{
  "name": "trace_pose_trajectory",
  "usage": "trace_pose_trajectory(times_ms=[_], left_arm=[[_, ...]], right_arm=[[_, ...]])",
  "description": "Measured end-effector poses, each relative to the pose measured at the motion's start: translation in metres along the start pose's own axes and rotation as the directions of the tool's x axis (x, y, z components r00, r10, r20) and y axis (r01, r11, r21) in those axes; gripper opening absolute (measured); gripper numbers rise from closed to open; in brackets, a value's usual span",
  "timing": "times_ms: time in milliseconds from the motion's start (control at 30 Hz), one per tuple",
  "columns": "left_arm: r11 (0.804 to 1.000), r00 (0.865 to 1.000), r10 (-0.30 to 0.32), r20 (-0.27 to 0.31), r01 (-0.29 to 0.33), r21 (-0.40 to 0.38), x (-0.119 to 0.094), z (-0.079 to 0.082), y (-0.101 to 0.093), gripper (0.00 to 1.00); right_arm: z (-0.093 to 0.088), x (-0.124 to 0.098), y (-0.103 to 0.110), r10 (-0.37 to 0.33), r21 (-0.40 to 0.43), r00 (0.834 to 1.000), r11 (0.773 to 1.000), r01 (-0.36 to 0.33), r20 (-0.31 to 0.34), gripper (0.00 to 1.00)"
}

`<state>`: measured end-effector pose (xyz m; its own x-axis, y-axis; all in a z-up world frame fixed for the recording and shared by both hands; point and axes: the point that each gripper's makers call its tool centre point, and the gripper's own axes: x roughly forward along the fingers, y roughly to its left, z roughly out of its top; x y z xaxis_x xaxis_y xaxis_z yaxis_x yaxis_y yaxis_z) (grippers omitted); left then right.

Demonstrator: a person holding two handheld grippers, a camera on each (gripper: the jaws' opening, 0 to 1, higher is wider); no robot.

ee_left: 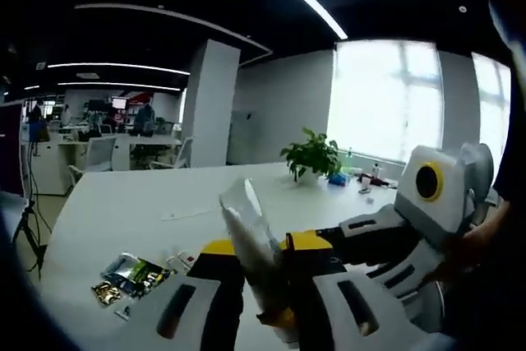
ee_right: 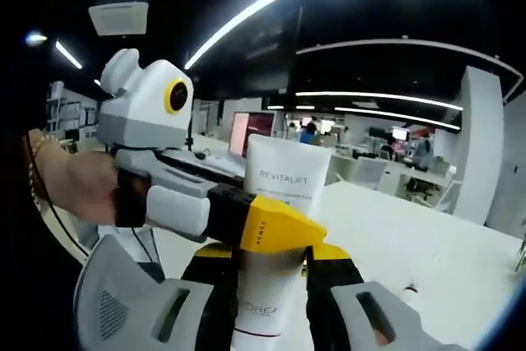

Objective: Arrange the skincare products in the storage area until every visible bottle or jar stands upright without overlapping.

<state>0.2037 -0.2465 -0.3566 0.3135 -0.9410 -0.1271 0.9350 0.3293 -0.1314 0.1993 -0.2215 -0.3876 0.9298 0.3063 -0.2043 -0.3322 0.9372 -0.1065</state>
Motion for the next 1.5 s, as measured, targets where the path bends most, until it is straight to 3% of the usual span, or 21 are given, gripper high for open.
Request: trace_pose_trajectory(times_ms=[133, 333, 700, 967, 1067, 1167, 1267, 1333, 1500], left_arm=[[1.0, 1.0, -0.011, -0.02, 0.011, 0.014, 0.002, -0.003, -0.005, 0.1], [0.996, 0.999, -0.031, -0.035, 0.028, -0.08, -0.003, -0.001, -0.001, 0.08], [0.996, 0.995, -0.06, -0.084, 0.054, -0.073, -0.011, -0.011, -0.001, 0.06], [0.977, 0.975, -0.208, -0.079, 0.204, -0.058, -0.021, -0.003, -0.023, 0.07], [0.943, 0.946, -0.32, -0.048, 0.313, -0.108, -0.028, 0.005, -0.04, 0.07], [0.912, 0.92, -0.392, -0.012, 0.387, -0.136, -0.031, 0.016, -0.052, 0.07], [0.883, 0.889, -0.458, -0.003, 0.455, -0.111, -0.034, 0.028, -0.066, 0.07], [0.877, 0.879, -0.476, -0.017, 0.473, -0.082, -0.033, 0.031, -0.072, 0.07], [0.86, 0.858, -0.509, -0.066, 0.511, 0.007, -0.032, 0.037, -0.085, 0.07]], right_arm=[[-0.003, -0.002, 0.0, -0.004, 0.019, 1.0, 1.0, 0.005, -0.004, 0.22], [0.005, -0.005, 0.004, 0.006, 0.006, 1.0, 1.0, -0.007, 0.009, 0.24], [-0.002, 0.003, 0.019, 0.116, 0.021, 0.993, 0.993, -0.116, -0.005, 0.28], [0.002, -0.004, 0.022, 0.228, 0.1, 0.972, 0.967, -0.232, 0.05, 0.34], [0.008, -0.012, 0.026, 0.31, 0.108, 0.948, 0.943, -0.316, 0.071, 0.39], [0.018, -0.022, 0.032, 0.405, 0.13, 0.907, 0.899, -0.418, 0.113, 0.4], [0.028, -0.031, 0.032, 0.477, 0.143, 0.867, 0.857, -0.496, 0.146, 0.41], [0.031, -0.034, 0.034, 0.517, 0.137, 0.844, 0.834, -0.534, 0.141, 0.4], [0.036, -0.039, 0.034, 0.563, 0.107, 0.816, 0.81, -0.576, 0.126, 0.35]])
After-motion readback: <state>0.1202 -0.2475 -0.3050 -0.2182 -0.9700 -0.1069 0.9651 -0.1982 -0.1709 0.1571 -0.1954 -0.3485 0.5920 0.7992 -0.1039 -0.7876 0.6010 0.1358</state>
